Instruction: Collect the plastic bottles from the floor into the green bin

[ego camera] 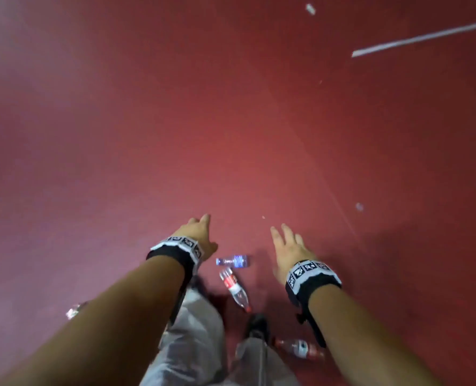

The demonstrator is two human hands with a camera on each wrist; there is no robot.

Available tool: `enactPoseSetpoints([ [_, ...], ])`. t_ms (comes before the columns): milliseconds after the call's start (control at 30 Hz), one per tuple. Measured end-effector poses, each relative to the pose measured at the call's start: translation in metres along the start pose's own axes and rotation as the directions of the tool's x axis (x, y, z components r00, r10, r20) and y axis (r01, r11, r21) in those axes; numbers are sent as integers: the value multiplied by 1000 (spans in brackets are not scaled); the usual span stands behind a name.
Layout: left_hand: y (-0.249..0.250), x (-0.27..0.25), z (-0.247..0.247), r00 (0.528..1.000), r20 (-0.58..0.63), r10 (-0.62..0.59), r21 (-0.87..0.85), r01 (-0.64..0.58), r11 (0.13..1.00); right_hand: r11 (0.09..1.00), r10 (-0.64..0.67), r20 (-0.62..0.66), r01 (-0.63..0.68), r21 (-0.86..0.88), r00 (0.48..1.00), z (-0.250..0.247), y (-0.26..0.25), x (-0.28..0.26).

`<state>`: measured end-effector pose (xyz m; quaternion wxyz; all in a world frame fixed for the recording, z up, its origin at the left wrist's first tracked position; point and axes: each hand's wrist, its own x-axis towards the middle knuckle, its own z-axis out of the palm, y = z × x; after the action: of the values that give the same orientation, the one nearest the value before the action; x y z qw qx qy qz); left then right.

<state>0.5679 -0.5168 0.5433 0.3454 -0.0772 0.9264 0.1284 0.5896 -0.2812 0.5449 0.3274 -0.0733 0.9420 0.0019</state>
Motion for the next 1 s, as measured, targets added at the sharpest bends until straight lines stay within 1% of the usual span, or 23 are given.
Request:
enactPoseSetpoints([
  [100, -8, 88, 45, 992, 124, 12, -28, -9, 1000, 997, -34, 138, 43, -61, 990, 41, -6, 71],
  [133, -12, 116, 67, 984, 180, 8, -32, -3, 999, 998, -24, 179, 34, -56, 984, 60, -5, 95],
  [200, -22, 171, 114, 963, 269, -6, -47, 19, 999, 1000, 12, 214, -6, -29, 977, 102, 2, 149],
  [267, -38, 219, 166, 948, 318, -22, -34, 35, 999, 998, 65, 252, -62, -20, 966, 151, 10, 206],
  [300, -47, 239, 193, 937, 349, -30, -19, 40, 999, 996, 85, 284, -82, -23, 955, 177, 13, 233],
  [367, -63, 271, 243, 891, 453, -40, 20, 34, 999, 995, 97, 355, -89, -39, 930, 229, 15, 281],
  [433, -78, 292, 285, 847, 527, -68, 60, 42, 997, 998, 61, 414, -43, -52, 908, 279, 13, 326],
  [467, -86, 303, 304, 837, 542, -80, 79, 45, 996, 998, 30, 433, -7, -55, 901, 302, 11, 349],
  [567, -103, 328, 347, 823, 561, -87, 91, 44, 995, 987, -63, 456, 122, -103, 888, 359, 4, 410],
  [633, -116, 335, 367, 813, 571, -115, 105, 67, 992, 972, -132, 468, 207, -112, 874, 390, -4, 442],
  [667, -123, 337, 376, 804, 578, -138, 120, 84, 989, 968, -161, 457, 231, -101, 875, 407, -8, 456],
  [733, -136, 338, 392, 768, 613, -186, 149, 118, 982, 968, -199, 429, 244, -52, 881, 431, -17, 474],
  [800, -145, 339, 401, 727, 651, -220, 170, 143, 975, 973, -206, 451, 232, -3, 868, 446, -24, 480],
  [833, -147, 341, 401, 717, 657, -233, 180, 152, 972, 977, -188, 474, 211, 5, 860, 449, -26, 480],
  [900, -148, 343, 396, 715, 650, -259, 216, 153, 964, 988, -125, 514, 152, -10, 849, 447, -23, 470],
  [933, -146, 343, 391, 716, 648, -260, 234, 138, 962, 993, -98, 516, 118, -6, 851, 443, -17, 461],
  [1000, -134, 342, 376, 721, 651, -238, 260, 84, 962, 997, -74, 513, 51, 59, 855, 431, 1, 439],
])
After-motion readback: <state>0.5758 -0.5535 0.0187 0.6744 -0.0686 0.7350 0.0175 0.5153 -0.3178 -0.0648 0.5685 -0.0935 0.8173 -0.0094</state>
